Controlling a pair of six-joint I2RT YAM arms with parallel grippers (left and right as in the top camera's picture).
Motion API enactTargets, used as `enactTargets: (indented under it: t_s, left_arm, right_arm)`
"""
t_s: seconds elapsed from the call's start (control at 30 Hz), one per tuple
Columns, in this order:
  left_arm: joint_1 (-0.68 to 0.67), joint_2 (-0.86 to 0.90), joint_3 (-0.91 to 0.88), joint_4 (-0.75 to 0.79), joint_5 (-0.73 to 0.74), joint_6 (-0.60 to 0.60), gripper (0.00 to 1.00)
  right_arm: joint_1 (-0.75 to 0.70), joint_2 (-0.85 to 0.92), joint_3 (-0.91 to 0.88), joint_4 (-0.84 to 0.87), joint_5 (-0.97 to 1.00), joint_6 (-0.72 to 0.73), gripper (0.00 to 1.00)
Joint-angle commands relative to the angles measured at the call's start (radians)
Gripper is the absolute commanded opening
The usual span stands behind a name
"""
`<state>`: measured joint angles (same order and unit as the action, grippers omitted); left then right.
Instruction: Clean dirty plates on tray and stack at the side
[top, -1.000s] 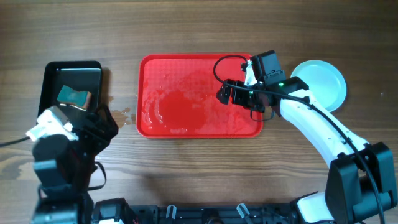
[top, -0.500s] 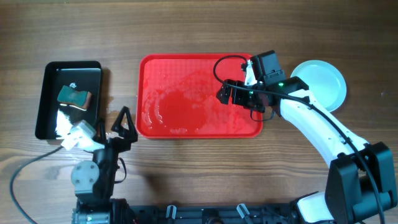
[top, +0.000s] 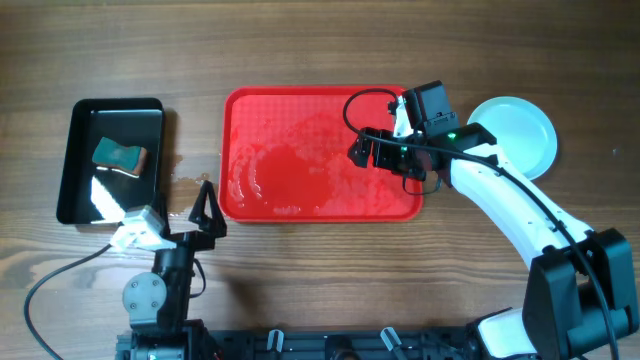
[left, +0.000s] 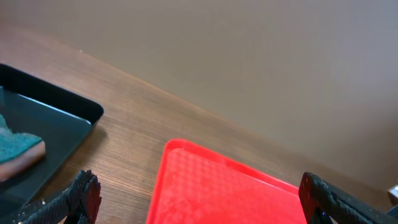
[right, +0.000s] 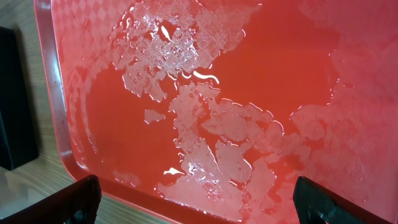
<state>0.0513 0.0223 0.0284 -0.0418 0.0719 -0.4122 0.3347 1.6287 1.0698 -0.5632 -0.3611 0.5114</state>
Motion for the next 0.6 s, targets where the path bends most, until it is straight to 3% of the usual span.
enactTargets:
  t_s: [0.0,0.57]
  left_arm:
    - [-0.008,-0.019,-0.023,-0.026,-0.018,0.055,1.0]
    - [-0.008,-0.019,-0.023,-0.032,-0.017,0.068,1.0]
  right_arm:
    - [-0.002,0.002,-0.004,0.003,0.01,-0.011,1.0]
    - [-0.002,0.002,-0.004,0.003,0.01,-0.011,1.0]
